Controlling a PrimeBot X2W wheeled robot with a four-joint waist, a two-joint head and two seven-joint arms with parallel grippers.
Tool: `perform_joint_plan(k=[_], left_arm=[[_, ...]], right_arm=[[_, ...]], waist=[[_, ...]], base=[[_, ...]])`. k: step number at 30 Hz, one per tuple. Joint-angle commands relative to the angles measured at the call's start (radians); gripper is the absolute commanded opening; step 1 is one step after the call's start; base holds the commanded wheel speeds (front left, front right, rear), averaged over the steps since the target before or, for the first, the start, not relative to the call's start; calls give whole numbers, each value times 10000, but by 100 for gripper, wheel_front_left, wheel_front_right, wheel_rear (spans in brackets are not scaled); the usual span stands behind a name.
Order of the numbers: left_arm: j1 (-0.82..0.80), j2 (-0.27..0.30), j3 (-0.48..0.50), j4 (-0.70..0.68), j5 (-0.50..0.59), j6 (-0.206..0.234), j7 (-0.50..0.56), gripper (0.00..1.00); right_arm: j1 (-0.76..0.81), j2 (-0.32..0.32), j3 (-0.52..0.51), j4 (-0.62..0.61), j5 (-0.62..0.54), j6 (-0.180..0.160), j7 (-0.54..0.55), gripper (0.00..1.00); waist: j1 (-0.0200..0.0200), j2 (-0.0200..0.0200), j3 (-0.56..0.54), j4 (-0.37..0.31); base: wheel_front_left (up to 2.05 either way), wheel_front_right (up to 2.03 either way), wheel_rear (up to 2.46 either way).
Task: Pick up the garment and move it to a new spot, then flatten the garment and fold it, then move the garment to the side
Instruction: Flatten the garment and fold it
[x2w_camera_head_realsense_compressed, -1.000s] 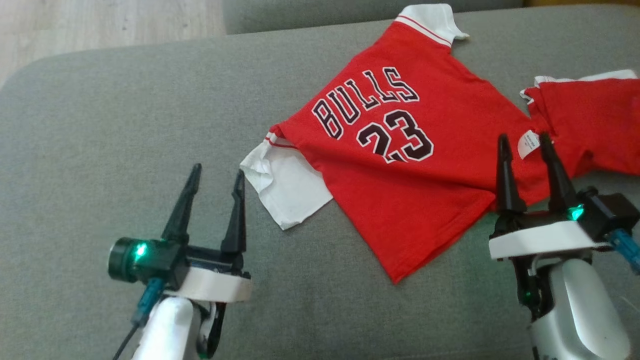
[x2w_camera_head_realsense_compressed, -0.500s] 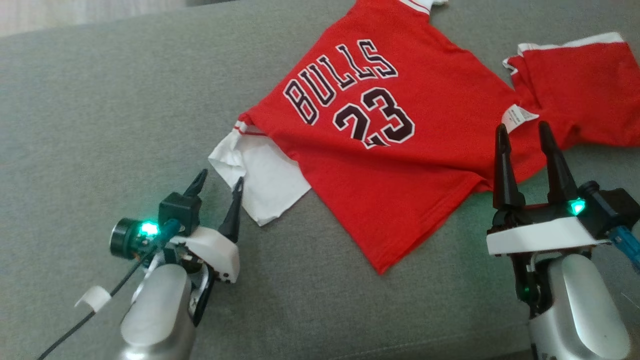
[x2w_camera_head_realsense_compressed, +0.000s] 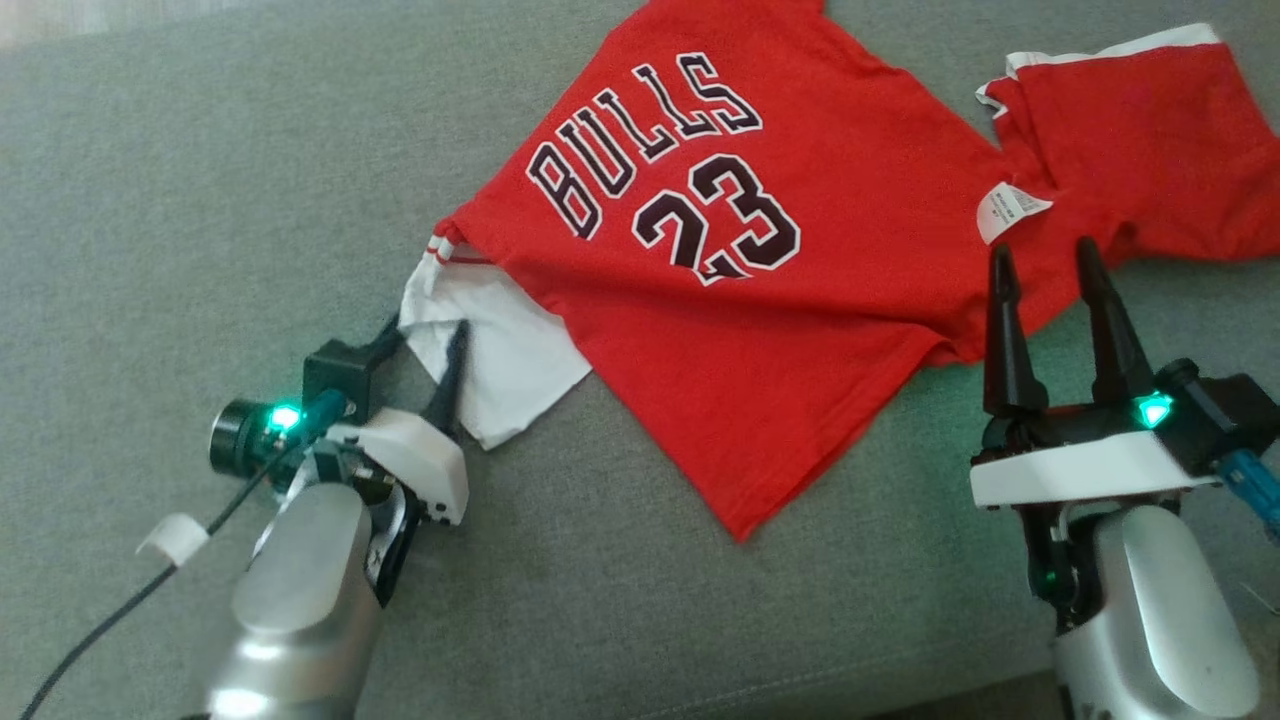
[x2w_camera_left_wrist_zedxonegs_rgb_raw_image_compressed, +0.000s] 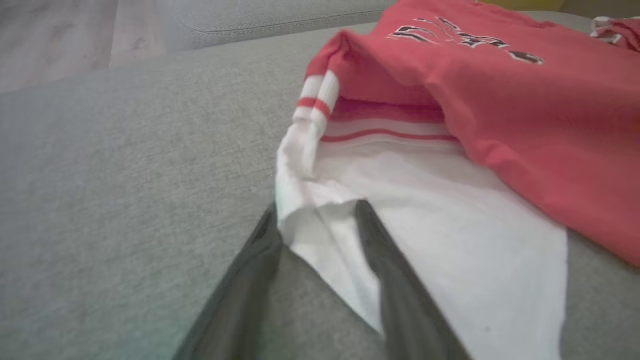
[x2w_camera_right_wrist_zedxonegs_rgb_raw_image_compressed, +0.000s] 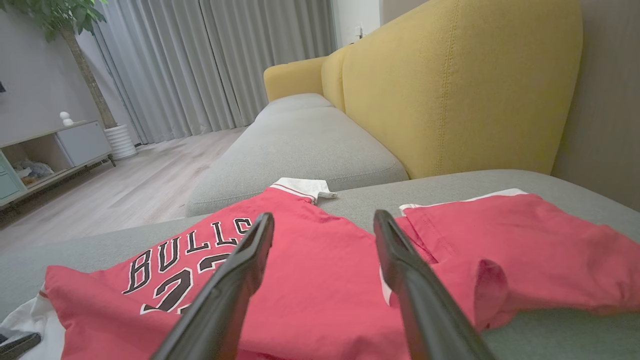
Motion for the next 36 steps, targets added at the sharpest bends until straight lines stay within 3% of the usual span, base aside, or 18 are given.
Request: perform_joint_plan(k=[1,9,14,20,22,25,26,28,31,32,33,36], left_arm=[[-237,290,72,163,-34,-59,10,0],[-933,884,248,-857,427,730,-1730,0],[-1266,1511,262,-3587,1267,1411,-1852,0],[-910,2583,-353,-6270,2433,1701,-1857,0],[-772,2771,-577,-6527,2601,1670,-1857,0],[-143,3427,-1693,-6577,3257,1230,-1857,4],[68,3592,-2068,-6431,3447,1087,-1858,6],[441,3859,-2859,-5978,3771,708,-1858,0],[878,3973,-3842,-4982,4009,290,-1858,0],[1107,3827,-4147,-4136,3791,122,-1815,73],[1135,3742,-4218,-3740,3729,88,-1764,100],[1066,3369,-4042,-3125,3487,464,-1783,100]], right_arm=[[-409,-37,307,-320,87,-7,-130,100],[-397,-37,320,-224,183,-7,-133,100],[-424,-37,392,-145,250,-7,-134,100],[-338,-37,493,20,369,-7,-134,100],[-317,-37,517,55,378,-7,-135,100],[-277,-37,557,164,427,-7,-135,100],[-274,-37,569,191,445,-7,-135,100],[-272,-37,586,243,452,-7,-135,100],[-282,-37,633,327,439,-7,-135,100],[-278,-37,638,373,418,-7,-135,100],[-277,-37,648,396,406,-7,-135,100],[-250,-37,643,429,363,-7,-135,100]], waist=[[1,0,5,-67],[1,0,-243,14],[1,0,-399,137],[1,0,-532,412],[1,0,-563,459],[1,0,-661,609],[1,0,-695,659],[1,0,-756,766],[1,0,-848,899],[1,0,-921,987],[1,0,-951,1019],[1,0,-1049,1135]], base=[[0,0,0],[0,0,0],[0,0,0],[0,0,0],[0,0,0],[0,0,0],[0,0,0],[0,0,0],[0,0,0],[0,0,0],[0,0,0],[0,0,0]])
